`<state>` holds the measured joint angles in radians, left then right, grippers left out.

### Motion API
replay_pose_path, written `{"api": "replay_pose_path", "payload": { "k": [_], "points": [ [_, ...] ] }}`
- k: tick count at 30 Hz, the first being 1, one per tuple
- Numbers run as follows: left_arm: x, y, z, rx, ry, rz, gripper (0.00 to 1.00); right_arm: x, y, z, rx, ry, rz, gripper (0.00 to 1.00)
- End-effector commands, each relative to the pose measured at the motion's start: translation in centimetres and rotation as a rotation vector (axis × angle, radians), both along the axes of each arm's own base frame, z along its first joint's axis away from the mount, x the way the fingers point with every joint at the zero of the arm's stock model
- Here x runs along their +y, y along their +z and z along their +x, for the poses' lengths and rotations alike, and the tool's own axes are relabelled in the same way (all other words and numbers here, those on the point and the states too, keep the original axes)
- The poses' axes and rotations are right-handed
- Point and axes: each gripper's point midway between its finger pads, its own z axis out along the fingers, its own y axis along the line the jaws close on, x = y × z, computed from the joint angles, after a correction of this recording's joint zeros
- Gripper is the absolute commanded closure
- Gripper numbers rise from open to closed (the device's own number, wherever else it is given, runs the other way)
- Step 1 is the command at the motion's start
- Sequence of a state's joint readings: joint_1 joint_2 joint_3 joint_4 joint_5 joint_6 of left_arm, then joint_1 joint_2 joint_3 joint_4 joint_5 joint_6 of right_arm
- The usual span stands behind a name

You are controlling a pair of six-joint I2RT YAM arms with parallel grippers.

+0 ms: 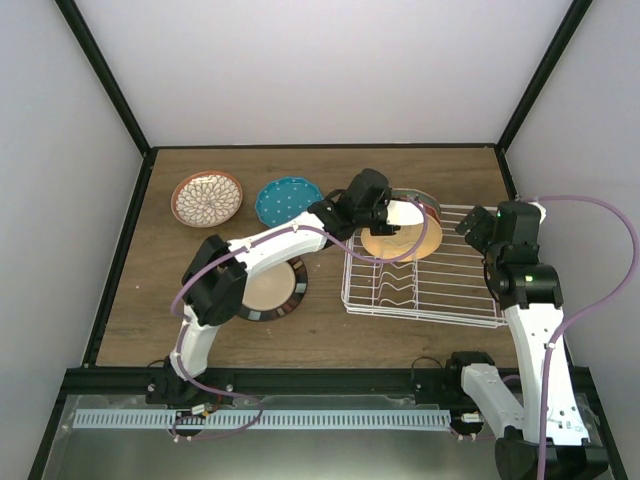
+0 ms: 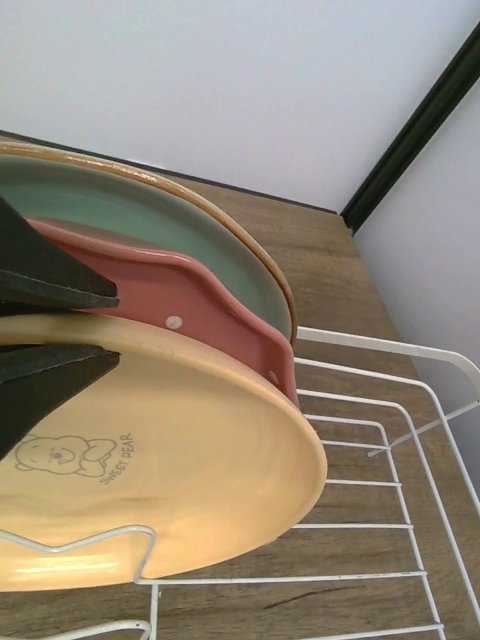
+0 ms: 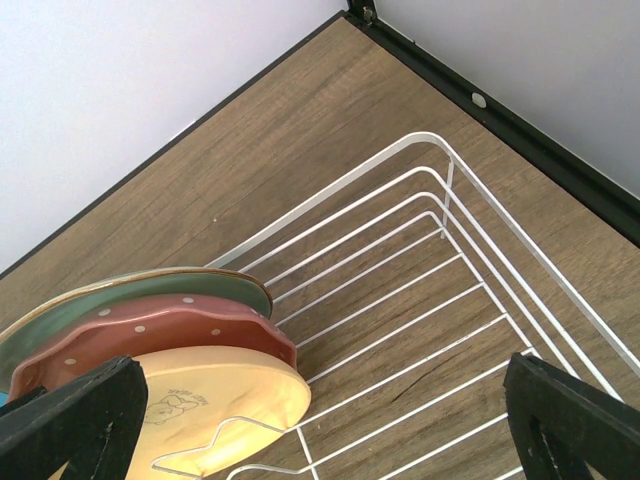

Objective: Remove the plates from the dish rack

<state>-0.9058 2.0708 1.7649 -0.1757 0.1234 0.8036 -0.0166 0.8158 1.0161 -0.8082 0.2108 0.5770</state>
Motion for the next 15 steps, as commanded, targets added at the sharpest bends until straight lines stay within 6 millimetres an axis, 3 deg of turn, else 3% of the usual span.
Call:
{"api": "replay_pose_path", "payload": {
  "k": [1,6,15],
  "points": [
    [-0.4,-0.9,-0.5,0.042,0.002,0.0,0.96,-0.4,1.3,-0.2,-0.027,-0.018,-0.009,0.0],
    [-0.4,1.2,-0.5,0.013,0.017,-0.041,0.96,-0.3,1.1,-0.2,-0.026,-0.014,-0.005,0.0],
    [0.0,11.5,-1.8,-0.246,0.009,-0.171,0.96,-0.1,1.0,-0.3,-0.025,-0.007,0.001,0.0]
  ]
}}
